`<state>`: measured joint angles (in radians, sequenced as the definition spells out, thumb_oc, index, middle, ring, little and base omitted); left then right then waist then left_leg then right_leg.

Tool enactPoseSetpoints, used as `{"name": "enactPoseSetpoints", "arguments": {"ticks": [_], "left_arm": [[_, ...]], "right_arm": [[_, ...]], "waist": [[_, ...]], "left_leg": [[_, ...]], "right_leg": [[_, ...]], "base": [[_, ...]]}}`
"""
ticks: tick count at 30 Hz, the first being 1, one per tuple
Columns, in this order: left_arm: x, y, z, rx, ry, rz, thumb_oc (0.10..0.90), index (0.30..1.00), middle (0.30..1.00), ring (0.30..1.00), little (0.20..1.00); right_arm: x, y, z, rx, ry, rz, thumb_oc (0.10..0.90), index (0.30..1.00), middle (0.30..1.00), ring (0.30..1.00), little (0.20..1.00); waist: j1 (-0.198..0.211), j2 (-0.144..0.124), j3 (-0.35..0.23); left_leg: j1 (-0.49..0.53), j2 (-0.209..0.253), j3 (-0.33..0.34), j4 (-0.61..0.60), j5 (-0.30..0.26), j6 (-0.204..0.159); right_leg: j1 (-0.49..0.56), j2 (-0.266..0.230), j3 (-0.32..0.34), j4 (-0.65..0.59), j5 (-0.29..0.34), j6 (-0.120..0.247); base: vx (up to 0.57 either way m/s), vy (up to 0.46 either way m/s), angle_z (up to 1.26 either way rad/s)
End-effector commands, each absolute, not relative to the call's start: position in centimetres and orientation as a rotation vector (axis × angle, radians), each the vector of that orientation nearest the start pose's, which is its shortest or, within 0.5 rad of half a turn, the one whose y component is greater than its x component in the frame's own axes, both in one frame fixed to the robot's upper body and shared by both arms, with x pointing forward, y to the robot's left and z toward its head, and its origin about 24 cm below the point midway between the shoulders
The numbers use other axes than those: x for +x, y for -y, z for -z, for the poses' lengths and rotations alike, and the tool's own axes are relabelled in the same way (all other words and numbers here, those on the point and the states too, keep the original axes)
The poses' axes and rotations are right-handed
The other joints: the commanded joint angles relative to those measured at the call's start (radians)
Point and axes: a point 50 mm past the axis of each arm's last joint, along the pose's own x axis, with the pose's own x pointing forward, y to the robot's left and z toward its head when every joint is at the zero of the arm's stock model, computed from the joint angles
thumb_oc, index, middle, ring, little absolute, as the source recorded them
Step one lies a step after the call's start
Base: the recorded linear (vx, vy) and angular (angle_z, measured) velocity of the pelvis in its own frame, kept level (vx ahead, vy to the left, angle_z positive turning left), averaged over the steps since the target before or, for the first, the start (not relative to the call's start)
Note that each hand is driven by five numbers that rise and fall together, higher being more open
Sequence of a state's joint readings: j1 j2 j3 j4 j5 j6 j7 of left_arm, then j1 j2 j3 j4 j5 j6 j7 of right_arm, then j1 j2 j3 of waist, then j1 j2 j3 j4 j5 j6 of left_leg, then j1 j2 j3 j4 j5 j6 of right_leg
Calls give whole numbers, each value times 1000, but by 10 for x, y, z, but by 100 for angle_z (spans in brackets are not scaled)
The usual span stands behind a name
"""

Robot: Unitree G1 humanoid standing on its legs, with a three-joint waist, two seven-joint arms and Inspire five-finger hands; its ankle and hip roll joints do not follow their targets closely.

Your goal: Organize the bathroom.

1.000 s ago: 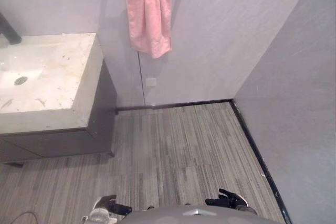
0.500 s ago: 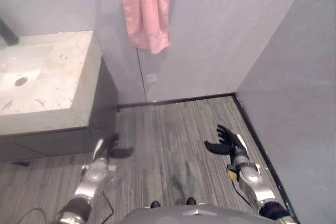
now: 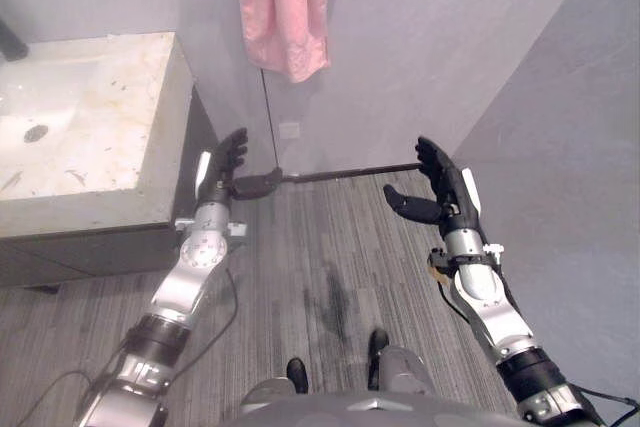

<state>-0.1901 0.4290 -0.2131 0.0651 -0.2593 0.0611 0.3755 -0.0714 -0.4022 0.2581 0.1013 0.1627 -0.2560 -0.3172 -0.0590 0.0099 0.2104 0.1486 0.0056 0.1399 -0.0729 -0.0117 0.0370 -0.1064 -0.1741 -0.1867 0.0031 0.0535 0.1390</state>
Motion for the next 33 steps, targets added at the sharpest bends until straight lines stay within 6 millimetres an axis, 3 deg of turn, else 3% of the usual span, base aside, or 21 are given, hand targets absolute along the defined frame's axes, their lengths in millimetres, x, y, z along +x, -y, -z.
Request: {"name": "enactPoseSetpoints", "arguments": {"ticks": [1, 5, 7, 9, 11, 13, 15, 17, 18, 19, 20, 21, 22, 25, 31, 33], "left_arm": [[286, -186, -138, 216, 425, -212, 800, 900, 900, 900, 900], [285, -189, -142, 246, 476, -268, 800, 900, 900, 900, 900], [285, -188, -140, 219, 448, -303, 800, 900, 900, 900, 900], [284, -189, -140, 181, 440, -327, 800, 900, 900, 900, 900], [283, -191, -140, 183, 444, -337, 800, 900, 900, 900, 900], [282, -191, -138, 193, 444, -327, 800, 900, 900, 900, 900], [281, -190, -139, 265, 480, -308, 800, 900, 900, 900, 900], [281, -190, -137, 272, 478, -298, 800, 900, 900, 900, 900], [280, -190, -135, 277, 468, -294, 800, 900, 900, 900, 900], [280, -190, -135, 276, 467, -295, 800, 900, 900, 900, 900], [280, -188, -133, 270, 463, -283, 800, 900, 900, 900, 900], [280, -188, -133, 270, 463, -283, 800, 900, 900, 900, 900], [280, -186, -131, 276, 469, -262, 800, 900, 900, 900, 900], [282, -184, -129, 276, 475, -251, 800, 900, 900, 900, 900], [288, -177, -132, 277, 471, -200, 800, 900, 900, 900, 900], [290, -175, -133, 283, 461, -175, 800, 900, 900, 900, 900]], "right_arm": [[279, 169, -134, -235, 553, 10, 800, 900, 900, 900, 900], [292, 169, -154, -224, 591, -2, 800, 900, 900, 900, 900], [300, 164, -164, -206, 603, -8, 800, 900, 900, 900, 900], [303, 160, -168, -207, 600, -39, 800, 900, 900, 900, 900], [303, 159, -169, -235, 610, -56, 800, 900, 900, 900, 900], [302, 159, -169, -251, 616, -42, 800, 900, 900, 900, 900], [304, 160, -169, -232, 611, -28, 800, 900, 900, 900, 900], [304, 160, -169, -229, 610, -25, 800, 900, 900, 900, 900], [305, 159, -167, -244, 604, -23, 800, 900, 900, 900, 900], [305, 159, -167, -246, 605, -23, 800, 900, 900, 900, 900], [304, 157, -167, -261, 612, -27, 800, 900, 900, 900, 900], [304, 157, -167, -261, 612, -27, 800, 900, 900, 900, 900], [305, 157, -169, -272, 616, -23, 800, 900, 900, 900, 900], [308, 161, -172, -277, 616, -30, 800, 900, 900, 900, 900], [315, 165, -183, -276, 631, 16, 800, 900, 900, 900, 900], [313, 170, -183, -278, 632, 64, 800, 900, 900, 900, 900]], "waist": [[-18, -38, -81], [-15, -47, -97], [2, -57, -112], [25, -88, -105], [35, -102, -98], [45, -111, -94], [60, -106, -95], [66, -100, -97], [76, -88, -100], [78, -86, -100], [89, -73, -99], [89, -73, -99], [100, -60, -92], [101, -57, -92], [103, -44, -122], [98, -47, -126]], "left_leg": [[68, 5, 7, -14, -104, -25], [115, 43, -16, -14, -104, -40], [99, 82, -12, 93, -59, -81], [-22, 106, 11, 374, 25, -107], [-100, 113, 22, 525, 28, -109], [-155, 116, 31, 564, 6, -96], [-163, 96, 30, 428, -23, -80], [-160, 88, 29, 323, -12, -83], [-152, 83, 19, 157, 28, -95], [-149, 83, 14, 121, 40, -98], [-154, 98, -18, -4, 114, -122], [-154, 98, -18, -4, 114, -122], [-232, 139, -45, -14, 183, -157], [-248, 148, -36, -14, 190, -159], [-177, 108, -36, -14, 122, -126], [-166, 75, -47, -14, 102, -100]], "right_leg": [[-3, 7, 35, -6, 148, 34], [23, 53, 56, 10, 81, 18], [72, 76, 52, -18, 58, -18], [140, 86, 34, -61, 48, -60], [163, 89, 21, -66, 38, -82], [181, 95, 8, -65, 24, -90], [203, 113, 4, -72, 3, -85], [214, 122, 5, -79, -4, -82], [231, 133, 8, -88, -17, -76], [235, 134, 10, -90, -20, -75], [250, 142, 15, -90, -36, -73], [250, 142, 15, -90, -36, -73], [277, 150, 16, -90, -62, -82], [290, 147, 7, -79, -83, -83], [302, 86, -28, 9, -127, -43], [263, 55, -31, 103, -101, -16]], "base": [[331, -341, 27], [259, -310, 60], [259, -320, 31], [203, -341, -1], [142, -213, -3], [194, -128, 1], [294, -21, 8], [241, 69, 2], [239, 109, 8], [380, 168, 7], [212, 91, 5], [384, 170, -8], [264, 127, -4], [247, 165, -12], [272, 255, -12], [257, 247, 24]]}}
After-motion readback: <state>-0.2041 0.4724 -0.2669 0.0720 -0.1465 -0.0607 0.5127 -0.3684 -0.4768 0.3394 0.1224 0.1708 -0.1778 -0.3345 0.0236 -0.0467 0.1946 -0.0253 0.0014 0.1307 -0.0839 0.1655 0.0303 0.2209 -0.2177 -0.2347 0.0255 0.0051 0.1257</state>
